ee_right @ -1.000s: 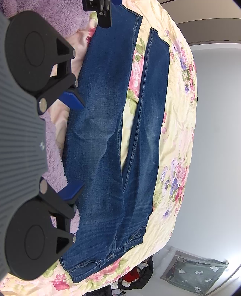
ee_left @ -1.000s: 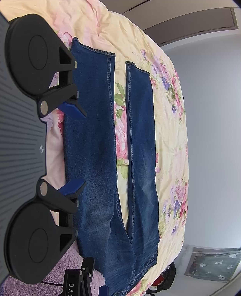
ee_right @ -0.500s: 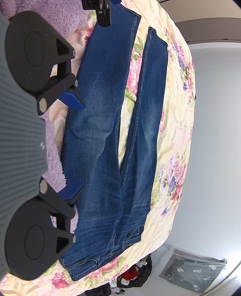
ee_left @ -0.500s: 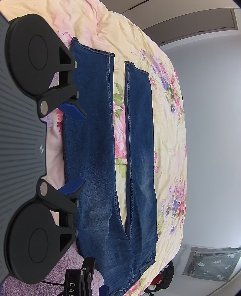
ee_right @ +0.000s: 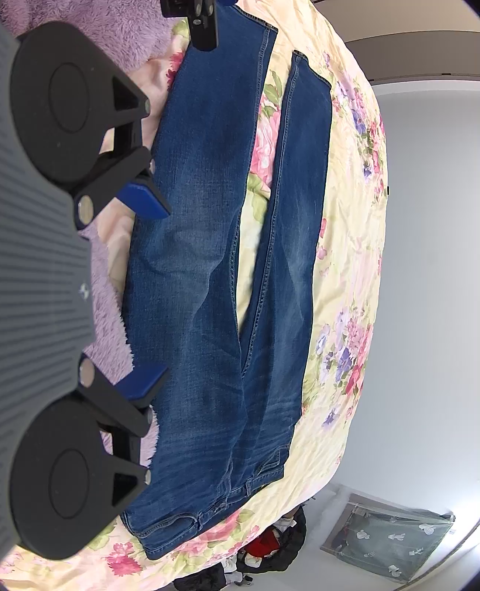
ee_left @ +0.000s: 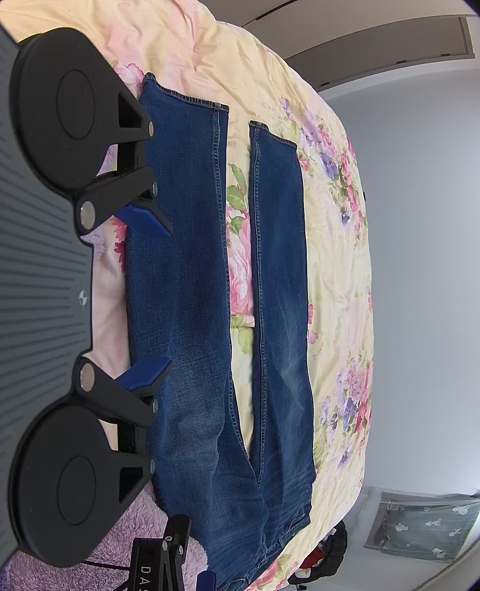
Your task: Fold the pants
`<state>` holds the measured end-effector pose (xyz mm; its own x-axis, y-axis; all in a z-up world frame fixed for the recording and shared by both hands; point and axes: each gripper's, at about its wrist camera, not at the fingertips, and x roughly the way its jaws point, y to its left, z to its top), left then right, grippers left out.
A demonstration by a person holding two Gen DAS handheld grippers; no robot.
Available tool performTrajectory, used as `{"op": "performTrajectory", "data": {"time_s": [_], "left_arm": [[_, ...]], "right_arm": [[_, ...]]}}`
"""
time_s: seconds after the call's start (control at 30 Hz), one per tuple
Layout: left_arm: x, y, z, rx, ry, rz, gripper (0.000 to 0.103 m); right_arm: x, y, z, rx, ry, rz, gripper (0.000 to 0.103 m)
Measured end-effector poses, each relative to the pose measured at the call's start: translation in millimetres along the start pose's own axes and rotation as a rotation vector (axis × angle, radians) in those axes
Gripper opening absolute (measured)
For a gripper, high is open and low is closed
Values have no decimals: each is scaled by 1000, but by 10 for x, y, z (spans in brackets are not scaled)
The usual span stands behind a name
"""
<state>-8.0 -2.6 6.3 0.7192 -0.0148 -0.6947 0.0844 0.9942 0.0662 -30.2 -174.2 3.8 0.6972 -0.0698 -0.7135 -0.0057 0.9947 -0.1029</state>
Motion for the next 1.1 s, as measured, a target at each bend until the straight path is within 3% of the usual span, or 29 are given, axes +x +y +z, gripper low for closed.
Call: {"op": "performTrajectory", "data": {"time_s": [1.1], "left_arm": [[15,-92,-35,6,8,-13,86]], "right_arm": [[-26,-27,-29,8,1,-4,82]]}}
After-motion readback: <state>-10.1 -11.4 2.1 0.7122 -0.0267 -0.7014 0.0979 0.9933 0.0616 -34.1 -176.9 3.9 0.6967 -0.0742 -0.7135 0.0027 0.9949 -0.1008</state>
